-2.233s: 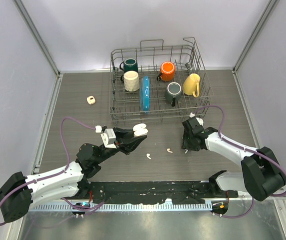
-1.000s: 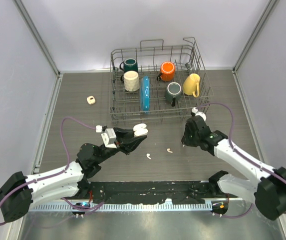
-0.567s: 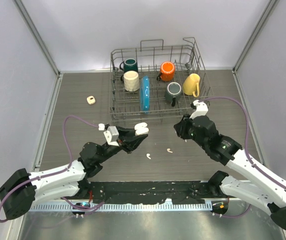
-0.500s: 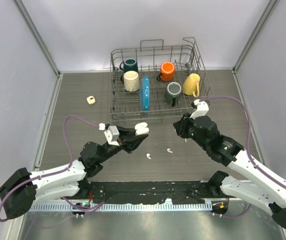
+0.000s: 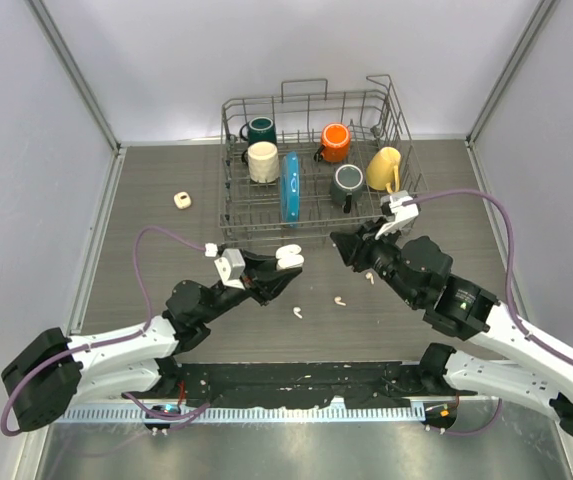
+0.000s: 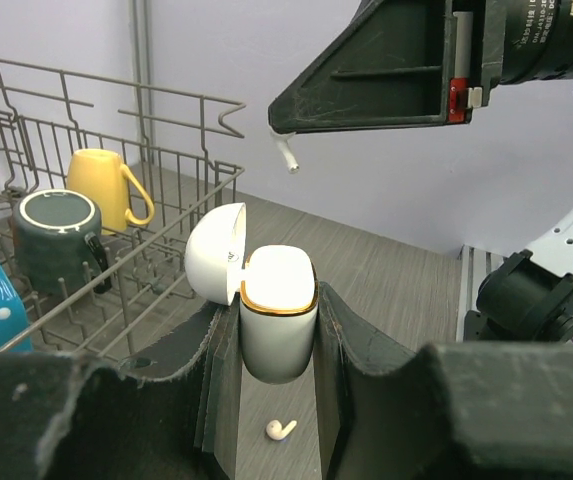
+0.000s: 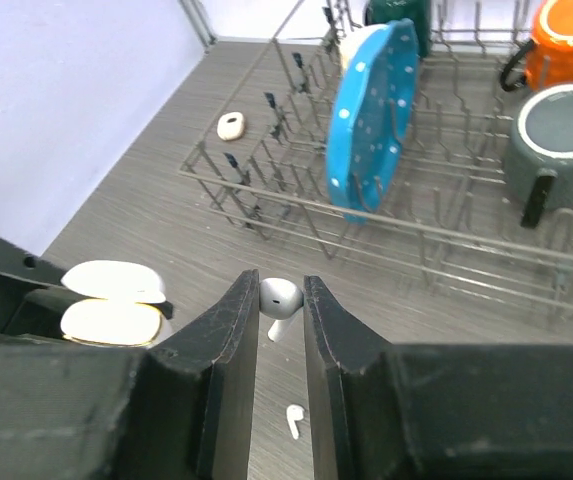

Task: Insert the wireless bluetooth earbuds into the charging case
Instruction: Place the earbud in the charging case.

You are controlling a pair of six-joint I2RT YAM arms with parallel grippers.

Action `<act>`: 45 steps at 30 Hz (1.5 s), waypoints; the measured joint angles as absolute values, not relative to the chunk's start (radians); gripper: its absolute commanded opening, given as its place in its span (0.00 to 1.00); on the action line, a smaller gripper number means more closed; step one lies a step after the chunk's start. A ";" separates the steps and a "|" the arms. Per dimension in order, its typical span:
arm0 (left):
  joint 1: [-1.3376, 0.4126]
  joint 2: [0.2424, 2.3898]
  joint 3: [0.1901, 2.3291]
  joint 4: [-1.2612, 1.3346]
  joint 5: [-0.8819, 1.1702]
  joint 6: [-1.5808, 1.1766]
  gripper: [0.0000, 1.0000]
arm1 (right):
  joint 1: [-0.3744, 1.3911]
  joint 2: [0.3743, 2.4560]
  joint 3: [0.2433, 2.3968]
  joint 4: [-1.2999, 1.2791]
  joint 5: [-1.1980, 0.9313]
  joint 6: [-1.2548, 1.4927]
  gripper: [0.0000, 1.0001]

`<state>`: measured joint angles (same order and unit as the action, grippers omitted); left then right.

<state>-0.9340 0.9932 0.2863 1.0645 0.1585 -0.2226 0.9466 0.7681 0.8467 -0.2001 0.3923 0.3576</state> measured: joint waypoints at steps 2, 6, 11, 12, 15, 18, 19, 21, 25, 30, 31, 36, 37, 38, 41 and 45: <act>-0.934 0.997 0.294 1.065 0.162 -0.223 0.00 | 0.968 0.775 0.848 -0.171 0.387 0.340 0.02; -0.934 0.998 0.299 1.066 0.170 -0.223 0.00 | 1.022 0.805 0.849 -0.120 0.382 0.309 0.01; -0.934 1.000 0.303 1.066 0.177 -0.223 0.00 | 1.102 0.848 0.849 -0.072 0.395 0.267 0.01; -0.934 1.000 0.303 1.067 0.178 -0.223 0.00 | 1.116 0.854 0.849 -0.059 0.400 0.260 0.01; -0.934 1.000 0.303 1.067 0.178 -0.223 0.00 | 1.153 0.863 0.849 -0.024 0.419 0.237 0.01; -0.934 1.000 0.304 1.067 0.178 -0.223 0.00 | 1.172 0.867 0.849 0.000 0.438 0.221 0.01; -0.934 1.000 0.304 1.067 0.178 -0.223 0.00 | 1.178 0.867 0.849 0.007 0.443 0.217 0.01; -0.934 1.002 0.305 1.067 0.178 -0.224 0.00 | 1.185 0.871 0.849 0.017 0.453 0.210 0.01; -0.934 1.013 0.310 1.067 0.180 -0.224 0.00 | 1.194 0.885 0.849 0.031 0.465 0.201 0.01; -0.934 1.024 0.319 1.069 0.185 -0.225 0.00 | 1.204 0.908 0.849 0.029 0.476 0.193 0.01; -0.934 1.025 0.321 1.070 0.185 -0.225 0.00 | 1.205 0.912 0.849 0.029 0.479 0.190 0.01; -0.934 1.026 0.324 1.071 0.187 -0.226 0.00 | 1.216 0.916 0.849 0.030 0.505 0.178 0.01; -0.934 1.026 0.324 1.071 0.187 -0.226 0.00 | 1.218 0.916 0.849 0.029 0.511 0.175 0.01; -0.934 1.026 0.324 1.072 0.187 -0.226 0.00 | 1.221 0.916 0.849 0.029 0.516 0.171 0.01; -0.934 1.027 0.324 1.073 0.187 -0.227 0.00 | 1.226 0.917 0.849 0.028 0.528 0.160 0.01; -0.934 1.028 0.324 1.071 0.187 -0.228 0.00 | 1.238 0.928 0.849 0.030 0.549 0.143 0.01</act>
<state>-0.9340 1.0279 0.3241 1.0710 0.1875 -0.2276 1.2385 0.9276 0.8490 0.0296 0.5491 0.1432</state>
